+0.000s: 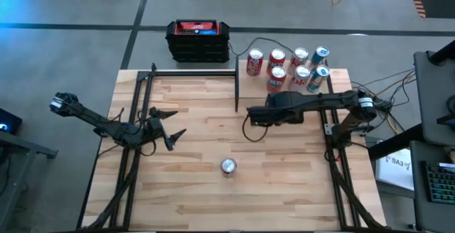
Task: Place canned beverage on shelf
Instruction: Put the red white soda can on the shelf aligned with the other red white soda can
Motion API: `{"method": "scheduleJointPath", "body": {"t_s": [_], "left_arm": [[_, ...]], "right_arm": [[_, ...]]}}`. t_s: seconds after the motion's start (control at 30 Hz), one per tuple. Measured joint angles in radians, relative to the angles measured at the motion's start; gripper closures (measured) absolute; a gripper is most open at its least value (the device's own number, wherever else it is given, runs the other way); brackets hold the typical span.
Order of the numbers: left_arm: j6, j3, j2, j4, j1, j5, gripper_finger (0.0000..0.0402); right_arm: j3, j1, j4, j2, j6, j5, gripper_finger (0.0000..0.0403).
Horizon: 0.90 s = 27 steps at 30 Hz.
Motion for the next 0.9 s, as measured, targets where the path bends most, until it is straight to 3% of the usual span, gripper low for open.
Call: {"method": "scheduleJointPath", "body": {"t_s": [0.1,0.57,0.73,0.9], "left_arm": [[0.000,0.000,0.000,0.000,0.000,0.000,0.0002],[0.000,0.000,0.000,0.000,0.000,0.000,0.0002],[0.000,0.000,0.000,0.000,0.000,0.000,0.0002],[0.000,0.000,0.000,0.000,0.000,0.000,0.0002]], "right_arm": [[0.007,0.059,-0.028,-0.009,0.025,0.008,0.0035],[-0.051,0.482,-0.065,-0.057,0.396,0.358,0.0035],[-0.076,0.568,0.102,-0.016,0.333,0.372,0.0035],[-0.076,0.586,0.316,0.037,0.223,0.425,0.0035]]}}
